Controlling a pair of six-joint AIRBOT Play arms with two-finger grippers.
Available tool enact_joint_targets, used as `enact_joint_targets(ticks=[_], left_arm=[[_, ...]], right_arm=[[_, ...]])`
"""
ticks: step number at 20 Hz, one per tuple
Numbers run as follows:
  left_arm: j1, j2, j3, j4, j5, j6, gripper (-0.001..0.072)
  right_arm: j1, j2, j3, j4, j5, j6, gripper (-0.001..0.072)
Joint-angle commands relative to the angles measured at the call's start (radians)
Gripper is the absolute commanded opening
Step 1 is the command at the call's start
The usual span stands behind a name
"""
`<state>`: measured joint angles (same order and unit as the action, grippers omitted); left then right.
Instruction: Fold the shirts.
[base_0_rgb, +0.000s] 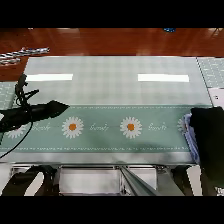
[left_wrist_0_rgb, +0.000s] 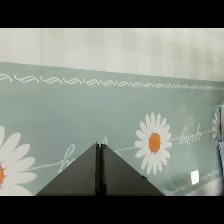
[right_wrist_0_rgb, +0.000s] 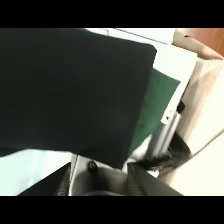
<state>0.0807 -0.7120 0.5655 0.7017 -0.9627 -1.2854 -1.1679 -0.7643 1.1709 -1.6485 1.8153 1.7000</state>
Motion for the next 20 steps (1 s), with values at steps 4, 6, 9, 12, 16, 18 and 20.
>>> enact_joint_targets(ticks=[4, 6, 9, 12, 16, 18, 20], left_arm=[[0.001, -0.057, 0.274, 0.001, 0.148, 0.036, 0.002], [-0.005, -0.147, 0.501, 0.008, 0.082, 0.037, 0.002], [-0.107, -0.311, 0.811, 0.2, -0.128, -0.03, 0.002], [-0.293, -0.407, 0.8, 0.6, -0.209, -0.226, 0.002], [-0.314, -0.463, 0.594, 0.761, -0.194, -0.412, 0.0021], [-0.284, -0.462, 0.562, 0.76, -0.19, -0.453, 0.0021], [-0.278, -0.462, 0.56, 0.761, -0.191, -0.455, 0.0021]], right_arm=[[0.262, -0.131, 0.074, 0.642, -0.417, -0.015, 0.0078], [0.503, -0.187, 0.126, 0.788, -0.612, -0.109, 0.0019], [0.953, -0.304, 0.202, 0.667, -0.711, -0.179, 0.0019], [1.303, -0.44, 0.203, 0.28, -0.647, -0.101, 0.0019], [1.444, -0.597, 0.179, -0.077, -0.518, 0.029, 0.0019], [1.436, -0.62, 0.152, -0.076, -0.521, 0.055, 0.0019], [1.436, -0.623, 0.148, -0.075, -0.537, 0.074, 0.0019]])
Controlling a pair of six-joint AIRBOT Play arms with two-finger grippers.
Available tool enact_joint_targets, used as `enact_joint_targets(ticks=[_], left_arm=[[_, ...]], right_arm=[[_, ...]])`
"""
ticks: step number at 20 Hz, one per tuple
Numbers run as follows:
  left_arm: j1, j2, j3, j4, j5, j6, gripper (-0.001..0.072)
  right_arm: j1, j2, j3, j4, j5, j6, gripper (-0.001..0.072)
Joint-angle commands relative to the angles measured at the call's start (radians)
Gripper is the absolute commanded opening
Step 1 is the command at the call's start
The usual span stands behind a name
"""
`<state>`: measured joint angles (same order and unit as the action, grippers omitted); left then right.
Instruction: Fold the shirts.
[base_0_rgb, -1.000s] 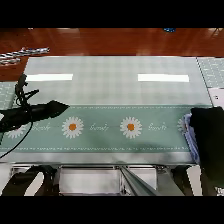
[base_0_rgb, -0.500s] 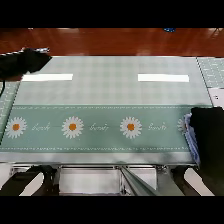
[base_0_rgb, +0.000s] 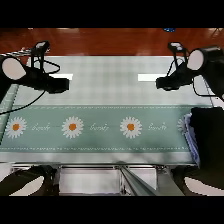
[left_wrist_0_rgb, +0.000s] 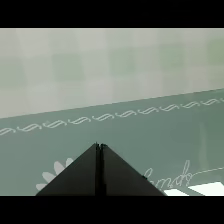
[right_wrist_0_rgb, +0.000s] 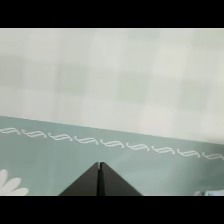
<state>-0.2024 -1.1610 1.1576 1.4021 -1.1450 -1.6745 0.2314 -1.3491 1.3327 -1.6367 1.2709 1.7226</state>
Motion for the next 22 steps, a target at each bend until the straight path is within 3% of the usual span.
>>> enact_joint_targets(ticks=[1, 22], left_arm=[[0.005, -0.014, -0.032, 0.061, -0.009, -0.066, 0.0021], [0.005, -0.014, -0.032, 0.061, -0.008, -0.067, 0.0021]], right_arm=[[0.037, -0.037, -0.013, -0.086, 0.009, 0.05, 0.0019], [0.037, -0.037, -0.013, -0.083, 0.02, 0.05, 0.0019]])
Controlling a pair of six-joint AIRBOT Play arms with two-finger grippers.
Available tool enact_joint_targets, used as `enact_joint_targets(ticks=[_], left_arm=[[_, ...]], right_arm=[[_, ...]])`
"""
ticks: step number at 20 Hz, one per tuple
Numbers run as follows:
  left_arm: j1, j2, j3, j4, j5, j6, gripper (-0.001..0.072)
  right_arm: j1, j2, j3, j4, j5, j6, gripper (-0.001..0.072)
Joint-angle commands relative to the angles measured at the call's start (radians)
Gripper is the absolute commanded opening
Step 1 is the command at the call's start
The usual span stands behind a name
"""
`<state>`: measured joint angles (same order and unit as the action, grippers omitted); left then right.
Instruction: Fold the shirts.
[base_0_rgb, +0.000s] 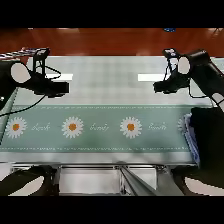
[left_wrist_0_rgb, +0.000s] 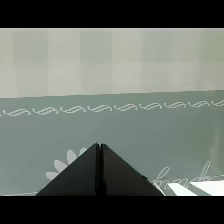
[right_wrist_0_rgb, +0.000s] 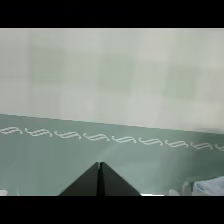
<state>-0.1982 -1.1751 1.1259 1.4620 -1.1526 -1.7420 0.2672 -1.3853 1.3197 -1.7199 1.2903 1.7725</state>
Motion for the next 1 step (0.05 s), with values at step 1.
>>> enact_joint_targets(ticks=[1], left_arm=[[0.0, 0.0, 0.0, 0.001, 0.0, 0.001, 0.0021]], right_arm=[[0.001, -0.001, 0.0, 0.0, 0.0, 0.0, 0.0019]])
